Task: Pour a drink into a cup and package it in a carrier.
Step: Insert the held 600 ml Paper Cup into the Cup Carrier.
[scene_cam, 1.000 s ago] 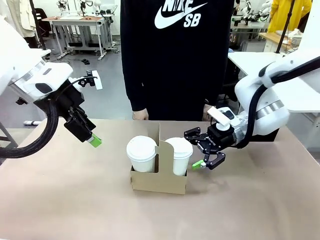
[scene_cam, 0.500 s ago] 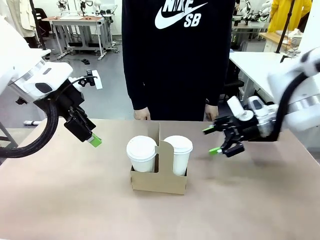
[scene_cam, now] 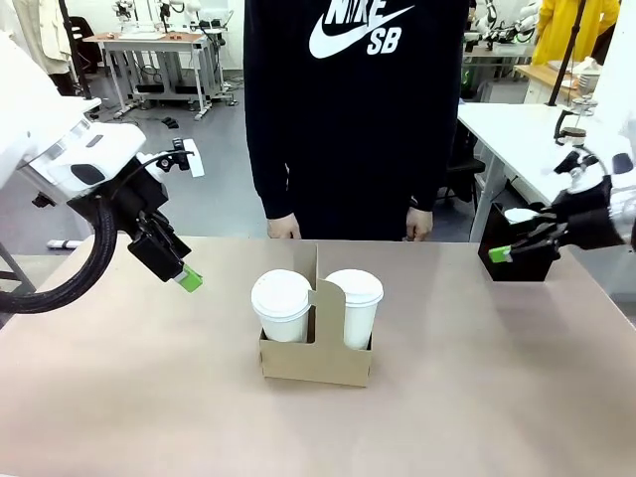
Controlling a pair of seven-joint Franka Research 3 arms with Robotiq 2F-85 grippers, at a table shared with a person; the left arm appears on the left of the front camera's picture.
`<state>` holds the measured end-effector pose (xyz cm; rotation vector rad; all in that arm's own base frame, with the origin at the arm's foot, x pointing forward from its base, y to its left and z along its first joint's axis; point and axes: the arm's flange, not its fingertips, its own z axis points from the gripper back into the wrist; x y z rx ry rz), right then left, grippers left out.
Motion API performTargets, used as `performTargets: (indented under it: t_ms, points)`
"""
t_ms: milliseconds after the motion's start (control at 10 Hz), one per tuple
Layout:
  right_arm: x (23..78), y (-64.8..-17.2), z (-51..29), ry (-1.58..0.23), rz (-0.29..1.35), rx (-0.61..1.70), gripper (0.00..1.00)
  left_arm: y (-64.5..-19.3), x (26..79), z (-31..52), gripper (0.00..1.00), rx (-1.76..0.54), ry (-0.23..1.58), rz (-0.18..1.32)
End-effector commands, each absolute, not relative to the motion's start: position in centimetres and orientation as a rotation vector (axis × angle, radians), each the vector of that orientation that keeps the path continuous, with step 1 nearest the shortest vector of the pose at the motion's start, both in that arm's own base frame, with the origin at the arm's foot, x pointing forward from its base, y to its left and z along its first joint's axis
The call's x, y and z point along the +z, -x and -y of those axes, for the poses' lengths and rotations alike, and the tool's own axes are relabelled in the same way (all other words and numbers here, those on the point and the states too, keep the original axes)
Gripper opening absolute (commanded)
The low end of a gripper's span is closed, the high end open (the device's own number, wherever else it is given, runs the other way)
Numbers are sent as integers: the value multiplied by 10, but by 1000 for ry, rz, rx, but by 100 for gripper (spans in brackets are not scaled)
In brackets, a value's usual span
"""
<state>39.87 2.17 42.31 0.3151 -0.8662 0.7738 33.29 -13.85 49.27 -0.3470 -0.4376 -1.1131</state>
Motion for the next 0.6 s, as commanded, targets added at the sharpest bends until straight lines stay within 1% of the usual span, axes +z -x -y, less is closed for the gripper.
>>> performTargets:
  t_ms: [0,400,500]
  points:
    - [420,-339,-26,-298,811,705,100,-334,491,138,100,-1108,370,448]
    - [416,-336,-22,-303,788,716,100,-334,491,138,100,-1108,370,448]
    - [425,-398,-28,-302,821,719,100,-334,491,138,100,-1108,370,448]
